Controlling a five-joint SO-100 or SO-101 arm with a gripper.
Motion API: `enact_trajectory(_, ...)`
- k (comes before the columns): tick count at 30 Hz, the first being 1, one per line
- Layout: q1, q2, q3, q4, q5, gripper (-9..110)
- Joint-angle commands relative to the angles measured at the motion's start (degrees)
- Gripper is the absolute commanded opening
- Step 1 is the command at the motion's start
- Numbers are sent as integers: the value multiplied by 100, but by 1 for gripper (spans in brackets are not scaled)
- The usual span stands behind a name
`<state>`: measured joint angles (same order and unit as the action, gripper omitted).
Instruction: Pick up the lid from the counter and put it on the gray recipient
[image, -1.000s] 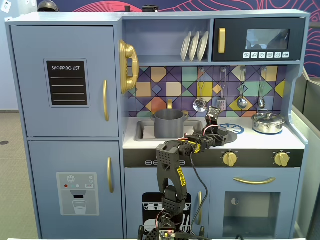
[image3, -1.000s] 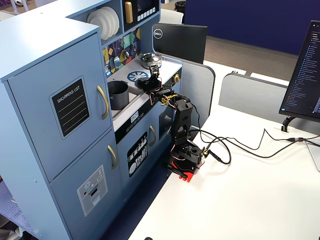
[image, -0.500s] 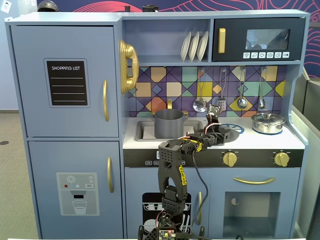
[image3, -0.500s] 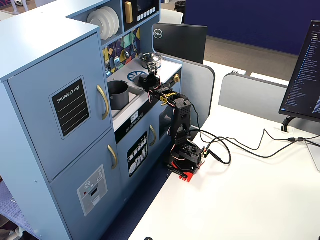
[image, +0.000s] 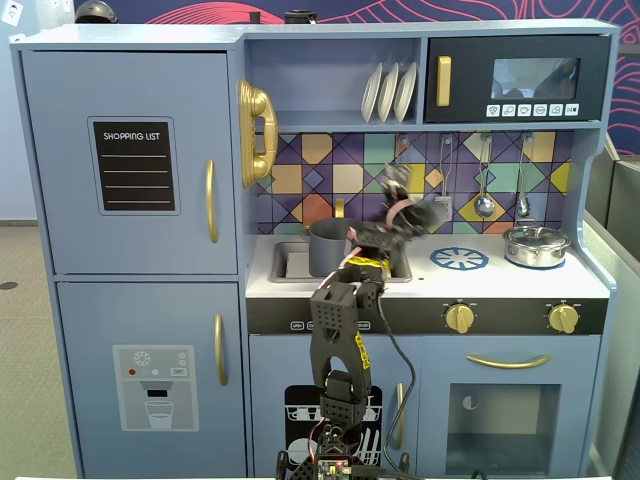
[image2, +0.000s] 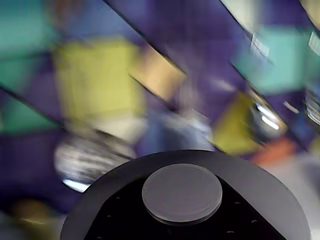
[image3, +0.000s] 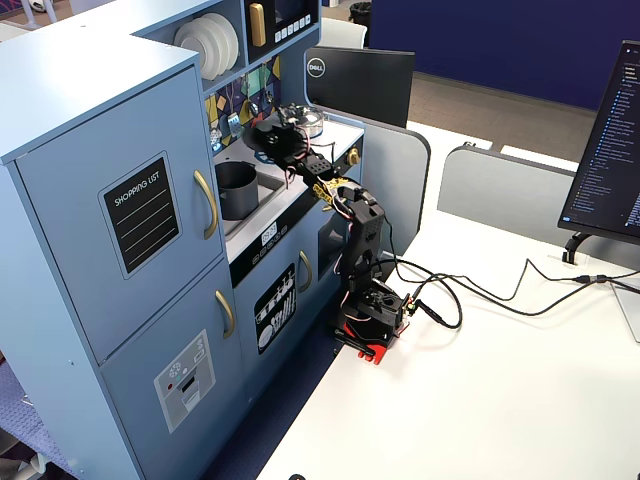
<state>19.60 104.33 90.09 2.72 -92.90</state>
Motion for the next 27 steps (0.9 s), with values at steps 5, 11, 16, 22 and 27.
enact_trajectory(5, -1204, 1389, -501, 1116, 281, 0)
enact_trajectory(11, -1705, 1872, 211, 1310, 325, 0)
enact_trajectory(16, -1890, 1978, 659, 1283, 475, 0)
enact_trajectory(22, -1916, 1881, 967, 1125, 554, 0)
enact_trajectory(27, -1863, 1608, 967, 1028, 545, 0)
